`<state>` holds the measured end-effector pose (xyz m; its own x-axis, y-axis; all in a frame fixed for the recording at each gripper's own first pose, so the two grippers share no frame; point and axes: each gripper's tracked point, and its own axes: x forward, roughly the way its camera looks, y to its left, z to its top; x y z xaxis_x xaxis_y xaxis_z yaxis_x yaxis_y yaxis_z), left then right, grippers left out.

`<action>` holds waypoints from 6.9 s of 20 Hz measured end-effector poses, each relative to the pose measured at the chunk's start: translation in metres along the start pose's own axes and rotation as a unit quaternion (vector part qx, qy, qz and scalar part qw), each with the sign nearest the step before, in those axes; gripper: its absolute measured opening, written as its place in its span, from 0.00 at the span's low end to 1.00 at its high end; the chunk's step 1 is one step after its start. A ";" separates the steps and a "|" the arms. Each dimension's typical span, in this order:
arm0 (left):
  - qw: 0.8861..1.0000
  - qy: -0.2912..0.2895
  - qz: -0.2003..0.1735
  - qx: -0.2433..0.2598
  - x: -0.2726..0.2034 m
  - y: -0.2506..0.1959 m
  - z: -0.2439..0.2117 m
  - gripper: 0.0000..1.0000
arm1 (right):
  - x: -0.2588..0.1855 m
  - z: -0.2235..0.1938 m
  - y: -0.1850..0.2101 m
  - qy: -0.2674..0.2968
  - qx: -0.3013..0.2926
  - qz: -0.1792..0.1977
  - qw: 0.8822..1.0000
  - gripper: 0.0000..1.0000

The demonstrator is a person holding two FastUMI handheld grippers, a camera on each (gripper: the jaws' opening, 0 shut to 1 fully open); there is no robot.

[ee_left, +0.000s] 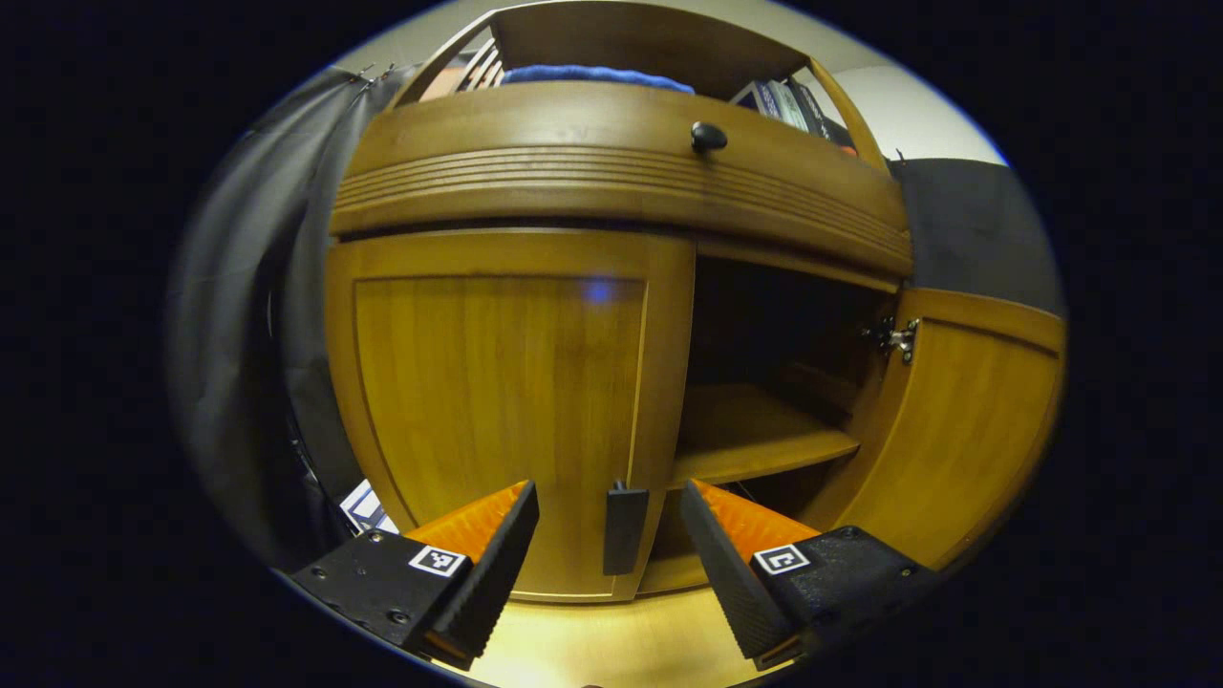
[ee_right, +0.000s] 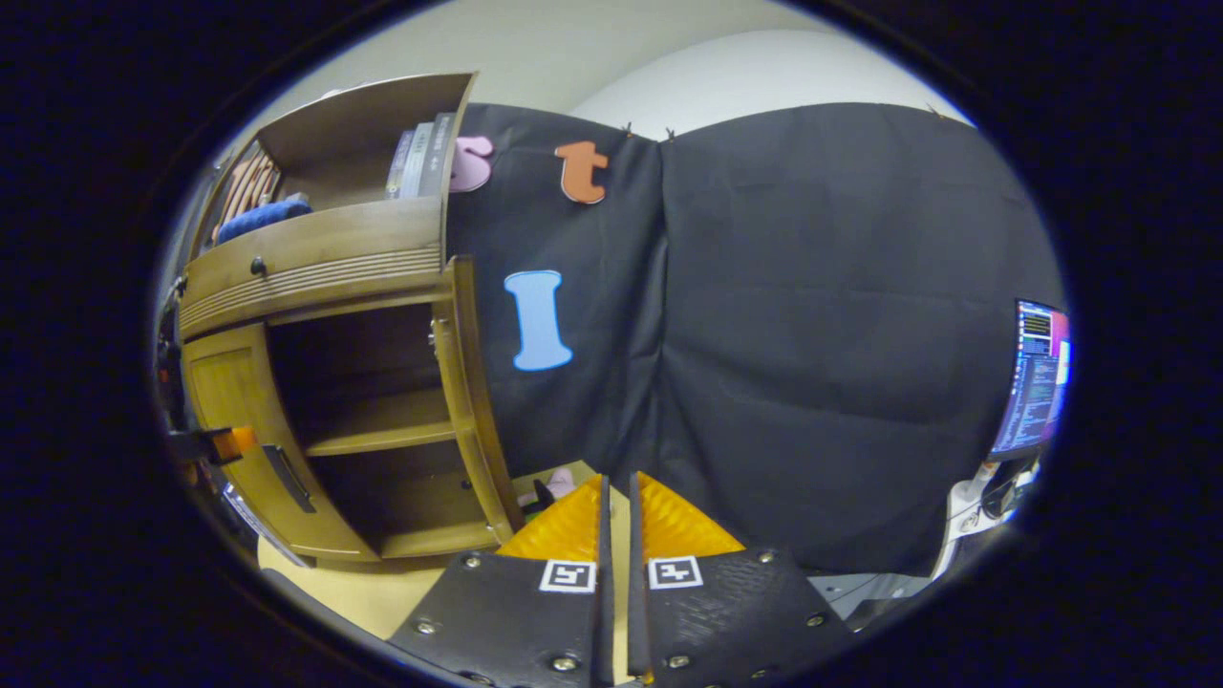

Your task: Open the right door of the double-door shoe cabinet with the right hand, and open the left door with the left hand.

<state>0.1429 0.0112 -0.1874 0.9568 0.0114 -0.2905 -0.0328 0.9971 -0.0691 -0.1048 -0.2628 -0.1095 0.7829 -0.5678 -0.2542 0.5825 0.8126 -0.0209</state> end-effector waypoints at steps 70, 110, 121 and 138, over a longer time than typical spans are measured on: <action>0.997 0.000 0.038 -0.061 0.057 0.024 -0.025 0.13 | -0.071 -0.063 0.224 0.077 -0.039 0.323 0.942 0.06; 0.989 -0.037 0.140 -0.040 0.022 0.099 -0.006 0.01 | -0.044 -0.053 0.270 0.054 -0.045 0.350 0.934 0.06; 0.984 -0.129 0.119 0.011 0.018 0.067 0.064 0.01 | -0.052 0.015 0.278 -0.048 -0.052 0.351 0.934 0.06; 0.983 -0.176 -0.058 -0.006 0.083 -0.059 0.100 0.14 | -0.086 0.051 0.257 -0.082 -0.040 0.338 0.937 0.09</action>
<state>0.2536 -0.0393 -0.1118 0.9950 -0.0737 0.0675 0.0800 0.9923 -0.0947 -0.0108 -0.0117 -0.0436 0.9938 0.0721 -0.0844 -0.0709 0.9973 0.0172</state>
